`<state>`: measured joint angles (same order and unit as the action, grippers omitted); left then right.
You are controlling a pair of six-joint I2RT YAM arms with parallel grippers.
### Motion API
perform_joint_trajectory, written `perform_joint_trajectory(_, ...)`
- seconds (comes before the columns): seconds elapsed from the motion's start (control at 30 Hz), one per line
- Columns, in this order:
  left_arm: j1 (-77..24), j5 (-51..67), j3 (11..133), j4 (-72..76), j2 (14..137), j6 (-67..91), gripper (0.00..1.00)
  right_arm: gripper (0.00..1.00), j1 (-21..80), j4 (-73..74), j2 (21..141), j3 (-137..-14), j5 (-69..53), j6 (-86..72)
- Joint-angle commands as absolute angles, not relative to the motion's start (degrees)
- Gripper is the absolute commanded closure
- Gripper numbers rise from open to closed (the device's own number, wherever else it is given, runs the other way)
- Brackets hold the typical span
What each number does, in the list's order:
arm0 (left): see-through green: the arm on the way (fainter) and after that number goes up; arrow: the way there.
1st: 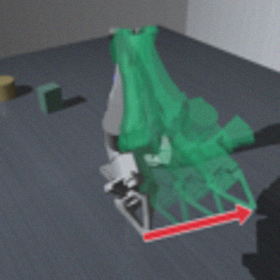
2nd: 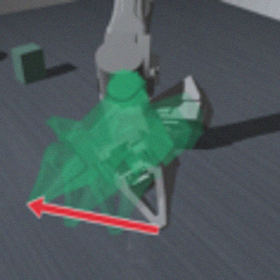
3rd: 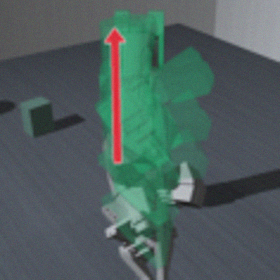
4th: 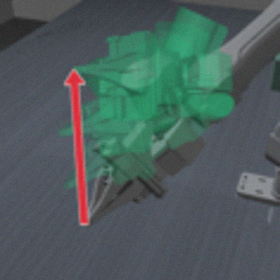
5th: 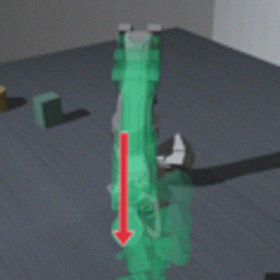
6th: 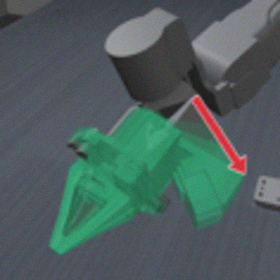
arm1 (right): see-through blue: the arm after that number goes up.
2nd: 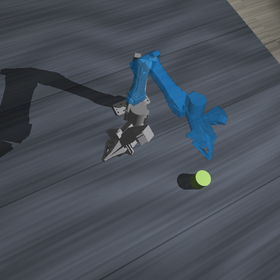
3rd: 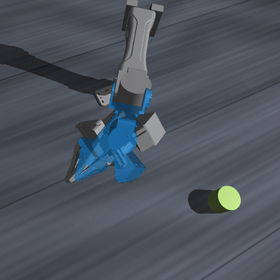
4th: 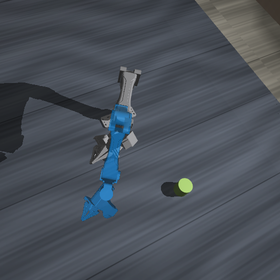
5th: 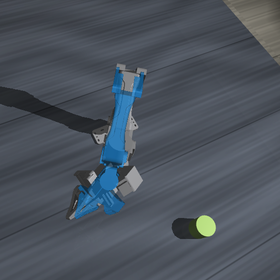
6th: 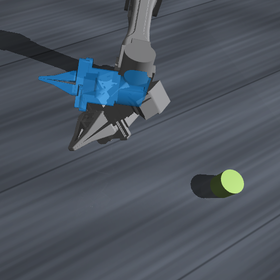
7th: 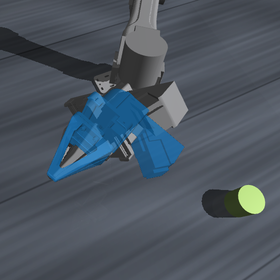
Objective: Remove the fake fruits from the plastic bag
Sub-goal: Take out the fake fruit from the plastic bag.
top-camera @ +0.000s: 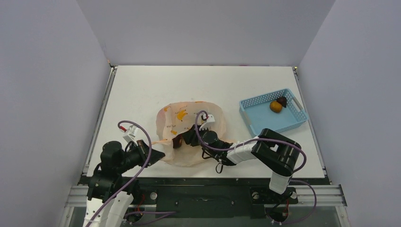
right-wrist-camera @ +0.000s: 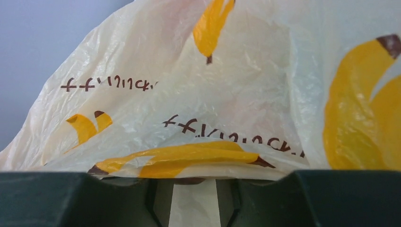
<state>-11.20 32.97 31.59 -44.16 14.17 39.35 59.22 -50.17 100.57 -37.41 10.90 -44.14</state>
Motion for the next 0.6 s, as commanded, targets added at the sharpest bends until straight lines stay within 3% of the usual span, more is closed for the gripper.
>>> perform_joint_trajectory(0.0,-11.34,32.99,30.25,-40.89,13.65,41.38,1.0,0.68,59.08,-55.6,102.63,-40.64,6.55,-48.26)
perform_joint_trajectory(0.3,-11.35,34.39,29.4,-38.99,12.8,42.74,1.0,0.68,58.32,-58.74,107.56,-40.56,7.19,-52.25)
perform_joint_trajectory(0.57,-11.35,34.08,29.64,-40.88,12.44,41.61,1.0,0.66,58.29,-53.58,105.01,-39.3,9.7,-47.64)
